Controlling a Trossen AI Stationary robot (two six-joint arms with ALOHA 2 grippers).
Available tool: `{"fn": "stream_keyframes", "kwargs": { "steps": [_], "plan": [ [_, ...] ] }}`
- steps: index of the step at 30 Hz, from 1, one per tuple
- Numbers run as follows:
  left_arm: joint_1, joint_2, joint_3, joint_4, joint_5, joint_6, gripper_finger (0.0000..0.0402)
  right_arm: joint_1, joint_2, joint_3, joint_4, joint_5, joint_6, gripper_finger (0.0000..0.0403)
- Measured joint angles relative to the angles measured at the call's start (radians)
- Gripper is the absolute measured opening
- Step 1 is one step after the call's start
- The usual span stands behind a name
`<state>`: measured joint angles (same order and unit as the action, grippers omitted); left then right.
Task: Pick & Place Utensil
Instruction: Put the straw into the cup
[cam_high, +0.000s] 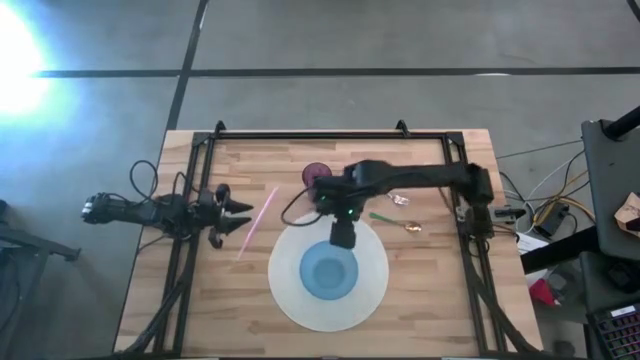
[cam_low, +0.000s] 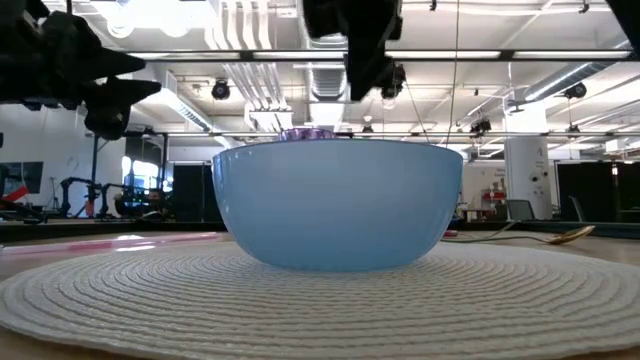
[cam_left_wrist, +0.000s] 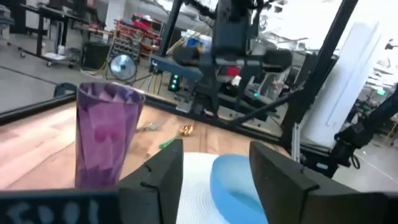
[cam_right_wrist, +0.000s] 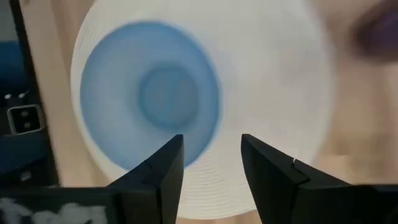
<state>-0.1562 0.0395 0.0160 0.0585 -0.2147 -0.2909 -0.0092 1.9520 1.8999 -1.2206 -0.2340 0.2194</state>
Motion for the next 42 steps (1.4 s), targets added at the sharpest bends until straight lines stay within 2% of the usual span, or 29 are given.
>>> {"fn": "stream_keyframes", "kwargs": {
  "steps": [6,10,15,21,26,30,34,42],
  "plan": [
    [0.0,0.003,0.029,0.036,-0.004,0.022,0.0177,-0.003,-0.151,-0.007,0.005,0.114,-0.117,0.0142],
    [0.0,0.035,0.08,0.004,-0.066,0.026,0.0175,-0.002,-0.242,-0.043,0.03,0.137,-0.171,0.0135],
    [0.0,0.117,0.17,-0.117,-0.163,0.003,0.0175,-0.002,-0.363,-0.186,0.132,0.137,-0.192,0.0128],
    [0.0,0.243,0.298,-0.265,-0.187,-0.051,0.0175,-0.002,-0.502,-0.383,0.198,0.14,-0.145,0.0119],
    [0.0,0.365,0.44,-0.483,-0.235,-0.156,0.0175,-0.002,-0.609,-0.519,0.3,0.14,-0.106,0.0114],
    [0.0,0.465,0.545,-0.631,-0.235,-0.221,0.0175,-0.004,-0.682,-0.621,0.446,0.17,-0.138,0.0114],
    [0.0,0.557,0.63,-0.699,-0.232,-0.272,0.0175,-0.006,-0.728,-0.702,0.565,0.213,-0.198,0.0119],
    [0.0,0.724,0.817,-0.882,-0.229,-0.388,0.0175,-0.005,-0.79,-0.826,0.637,0.212,-0.221,0.0115]
  ]
}}
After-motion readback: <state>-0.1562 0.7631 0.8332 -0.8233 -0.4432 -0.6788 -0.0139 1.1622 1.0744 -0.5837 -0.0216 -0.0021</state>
